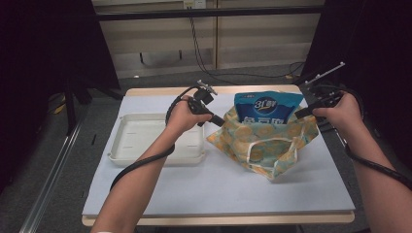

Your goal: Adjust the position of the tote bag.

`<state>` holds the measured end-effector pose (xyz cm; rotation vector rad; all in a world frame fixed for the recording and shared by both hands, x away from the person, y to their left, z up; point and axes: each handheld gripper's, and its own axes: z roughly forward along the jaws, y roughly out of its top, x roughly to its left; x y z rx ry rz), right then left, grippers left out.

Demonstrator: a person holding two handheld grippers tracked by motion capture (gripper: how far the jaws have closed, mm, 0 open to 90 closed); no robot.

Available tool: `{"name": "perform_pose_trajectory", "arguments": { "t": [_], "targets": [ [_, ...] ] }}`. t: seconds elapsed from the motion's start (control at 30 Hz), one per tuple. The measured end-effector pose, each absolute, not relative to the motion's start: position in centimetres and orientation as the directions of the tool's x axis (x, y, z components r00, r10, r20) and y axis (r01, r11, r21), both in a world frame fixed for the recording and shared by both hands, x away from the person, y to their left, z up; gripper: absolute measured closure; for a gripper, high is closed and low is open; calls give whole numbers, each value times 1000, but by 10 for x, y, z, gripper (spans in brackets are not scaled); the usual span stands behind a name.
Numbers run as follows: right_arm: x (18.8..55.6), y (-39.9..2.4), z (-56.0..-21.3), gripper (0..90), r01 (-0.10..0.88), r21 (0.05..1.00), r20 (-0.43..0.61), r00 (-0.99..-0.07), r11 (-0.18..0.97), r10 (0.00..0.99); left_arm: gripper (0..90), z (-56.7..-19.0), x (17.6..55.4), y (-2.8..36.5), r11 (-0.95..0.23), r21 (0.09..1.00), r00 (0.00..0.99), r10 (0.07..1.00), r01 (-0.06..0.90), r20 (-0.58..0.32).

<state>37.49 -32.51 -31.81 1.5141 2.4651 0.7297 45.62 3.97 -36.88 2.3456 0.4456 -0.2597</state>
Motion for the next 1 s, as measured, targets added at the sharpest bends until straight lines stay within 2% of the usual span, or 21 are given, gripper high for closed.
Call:
{"name": "perform_pose_trajectory", "arguments": {
  "t": [0.23,0.67,1.0],
  "targets": [
    [381,-322,-335,900,807,459,110,-467,372,877,894,-370,456,42,-665,634,918,248,394,-311],
    [399,-335,-345,900,814,511,142,-397,276,907,900,-379,465,39,-670,612,907,273,419,-322],
    [406,-337,-356,900,815,516,148,-388,264,910,900,-388,470,44,-676,599,903,290,428,-318]
  ]
}}
